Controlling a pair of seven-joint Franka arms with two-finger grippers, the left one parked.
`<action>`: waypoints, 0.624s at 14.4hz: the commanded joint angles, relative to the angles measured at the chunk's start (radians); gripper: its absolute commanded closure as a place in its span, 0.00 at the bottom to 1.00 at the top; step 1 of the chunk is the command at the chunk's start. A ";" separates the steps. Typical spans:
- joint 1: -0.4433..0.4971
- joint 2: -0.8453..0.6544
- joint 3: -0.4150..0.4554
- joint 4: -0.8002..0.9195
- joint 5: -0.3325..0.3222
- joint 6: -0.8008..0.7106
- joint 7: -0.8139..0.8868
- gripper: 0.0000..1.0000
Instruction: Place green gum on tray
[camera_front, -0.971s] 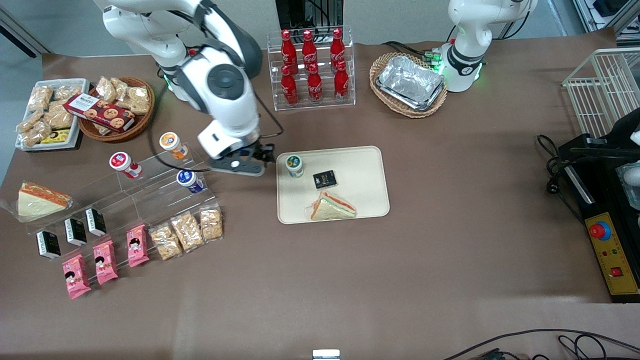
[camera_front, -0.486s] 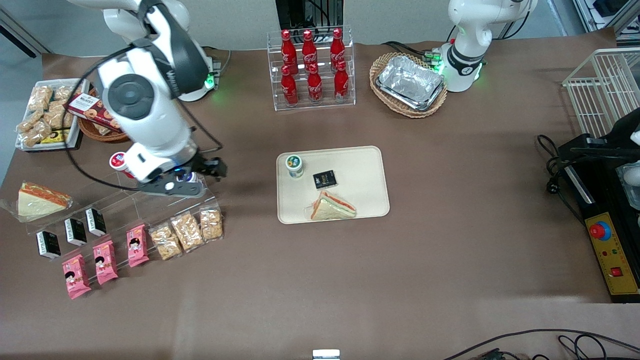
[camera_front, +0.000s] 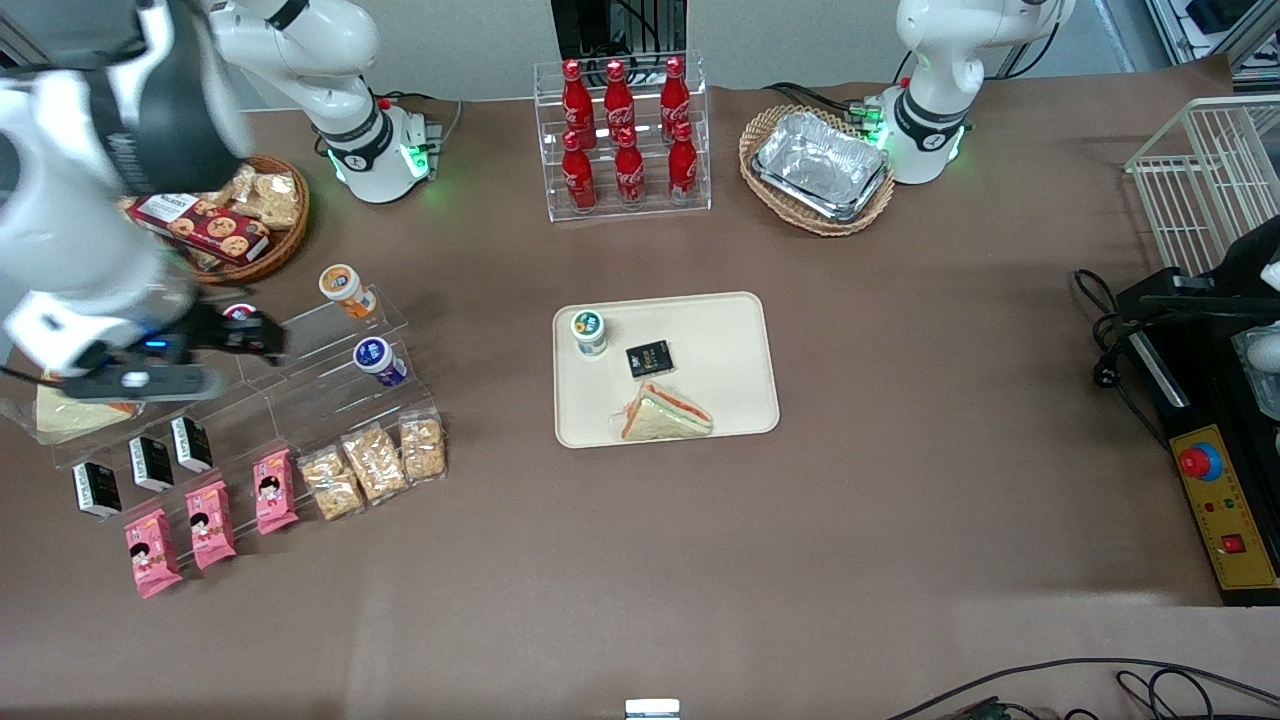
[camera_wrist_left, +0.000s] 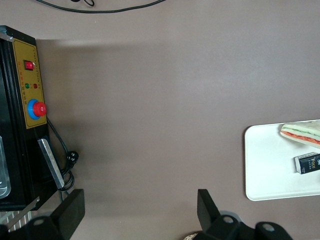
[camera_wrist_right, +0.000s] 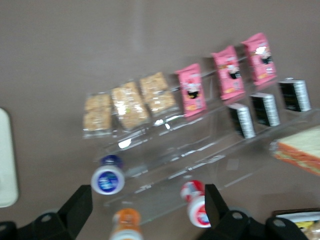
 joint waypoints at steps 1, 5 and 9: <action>0.011 -0.038 -0.124 -0.004 0.027 -0.008 -0.096 0.00; 0.013 -0.039 -0.240 0.005 0.137 -0.014 -0.300 0.00; 0.025 -0.041 -0.258 0.005 0.142 -0.017 -0.288 0.00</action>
